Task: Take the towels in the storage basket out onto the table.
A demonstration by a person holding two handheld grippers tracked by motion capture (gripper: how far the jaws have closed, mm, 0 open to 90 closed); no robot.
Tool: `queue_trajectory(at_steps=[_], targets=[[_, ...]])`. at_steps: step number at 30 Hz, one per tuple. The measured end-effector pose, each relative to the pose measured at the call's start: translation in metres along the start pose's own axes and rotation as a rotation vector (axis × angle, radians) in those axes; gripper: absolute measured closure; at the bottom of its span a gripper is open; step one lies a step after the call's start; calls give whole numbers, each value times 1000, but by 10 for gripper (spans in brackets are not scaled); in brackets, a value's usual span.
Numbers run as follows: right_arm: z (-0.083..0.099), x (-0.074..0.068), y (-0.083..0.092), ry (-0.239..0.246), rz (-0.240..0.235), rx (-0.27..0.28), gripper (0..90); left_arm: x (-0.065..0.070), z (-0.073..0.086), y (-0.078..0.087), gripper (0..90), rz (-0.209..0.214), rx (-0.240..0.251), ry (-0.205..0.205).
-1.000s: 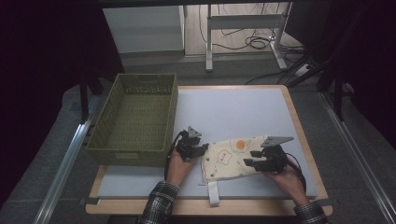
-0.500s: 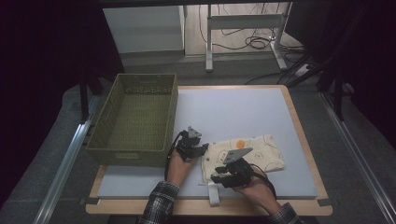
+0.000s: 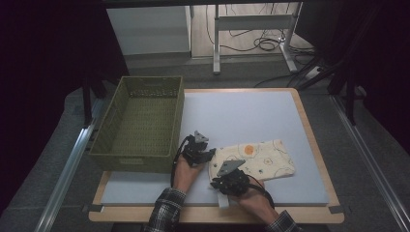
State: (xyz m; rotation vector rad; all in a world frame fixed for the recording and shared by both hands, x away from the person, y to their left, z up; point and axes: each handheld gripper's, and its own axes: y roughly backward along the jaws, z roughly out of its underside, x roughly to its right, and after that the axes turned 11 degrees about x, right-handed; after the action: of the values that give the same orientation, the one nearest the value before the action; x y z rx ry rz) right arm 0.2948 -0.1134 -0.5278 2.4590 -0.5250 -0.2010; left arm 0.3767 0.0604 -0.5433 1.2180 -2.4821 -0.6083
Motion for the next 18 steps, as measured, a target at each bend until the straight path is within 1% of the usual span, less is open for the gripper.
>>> queue_trajectory(at_steps=[3, 4, 6, 7, 8, 9, 11, 13, 15, 18], targets=[[1, 3, 1, -29, -6, 7, 844, -1, 0, 0, 611, 12, -1, 6], [1, 3, 1, -34, -6, 8, 846, -1, 0, 0, 643, 15, 3, 21], [1, 3, 1, -36, -9, 4, 847, -1, 0, 0, 728, 37, 4, 36], [0, 3, 1, -38, -10, 2, 847, 1, -1, 0, 787, 50, 3, 41], [0, 3, 1, -37, -10, 1, 847, 2, -1, 0, 840, 49, 2, 42], [0, 3, 2, -37, -12, 1, 847, 4, -1, 0, 852, 41, -1, 40], [-1, 3, 4, -35, -14, 14, 847, 7, -3, 0, 863, 31, -9, 23], [-3, 3, 8, -36, -14, 30, 846, 7, -5, 0, 866, 34, -11, 21], [-6, 4, 14, -36, -12, 47, 846, 8, -8, 0, 867, 39, 0, 20], [-8, 7, 24, -38, -5, 67, 845, 10, -13, 2, 864, 45, 14, 2]])
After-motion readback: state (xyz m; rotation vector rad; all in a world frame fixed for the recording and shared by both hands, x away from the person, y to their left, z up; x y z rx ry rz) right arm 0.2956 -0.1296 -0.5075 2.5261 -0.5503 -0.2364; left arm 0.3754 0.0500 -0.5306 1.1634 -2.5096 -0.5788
